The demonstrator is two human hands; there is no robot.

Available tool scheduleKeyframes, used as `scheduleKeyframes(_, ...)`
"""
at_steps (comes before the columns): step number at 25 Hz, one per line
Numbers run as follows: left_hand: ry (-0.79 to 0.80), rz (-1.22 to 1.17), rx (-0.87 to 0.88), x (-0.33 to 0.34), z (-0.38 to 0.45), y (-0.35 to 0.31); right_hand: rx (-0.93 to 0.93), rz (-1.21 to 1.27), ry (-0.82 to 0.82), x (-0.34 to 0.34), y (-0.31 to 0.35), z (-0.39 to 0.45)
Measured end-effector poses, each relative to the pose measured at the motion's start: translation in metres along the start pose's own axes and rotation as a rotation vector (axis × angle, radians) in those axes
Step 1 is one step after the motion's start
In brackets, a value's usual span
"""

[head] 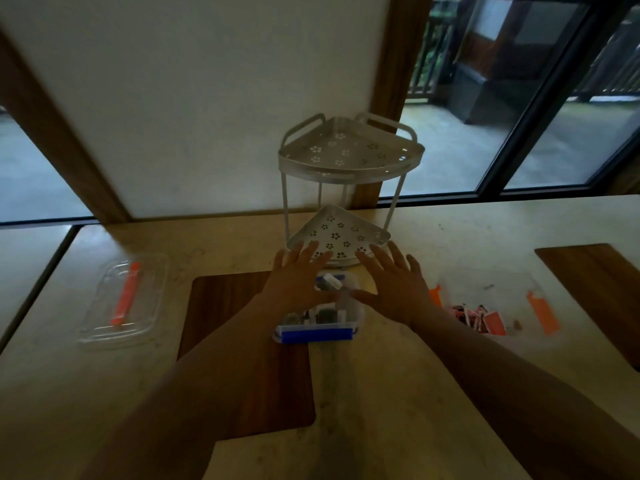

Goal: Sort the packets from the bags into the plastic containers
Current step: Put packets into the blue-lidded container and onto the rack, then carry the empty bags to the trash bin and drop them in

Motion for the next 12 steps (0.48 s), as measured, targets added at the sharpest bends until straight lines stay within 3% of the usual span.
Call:
scheduleKeyframes(2,-0.052,0.031,0.038,-0.013,-0.003,-0.021,0.048,-0.019,-0.012,-0.013,-0.017,-0.014)
scheduleKeyframes(6,0.038,-0.028,0.072,-0.030,-0.007,-0.066,0.136,-0.048,-0.022,-0.034,-0.057,-0.053)
scheduleKeyframes(12,0.005,-0.035,0.122,-0.046,-0.008,-0.163,0.265,-0.030,-0.091,-0.070,-0.144,-0.148)
Point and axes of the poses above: each hand's wrist, its own z-axis towards the middle knuckle, its own x-axis out of the palm, y = z × x, the point moved 7 cm from there along z, towards the middle knuckle, and after that the axes turned 9 degrees about z, right-handed, at the moved point
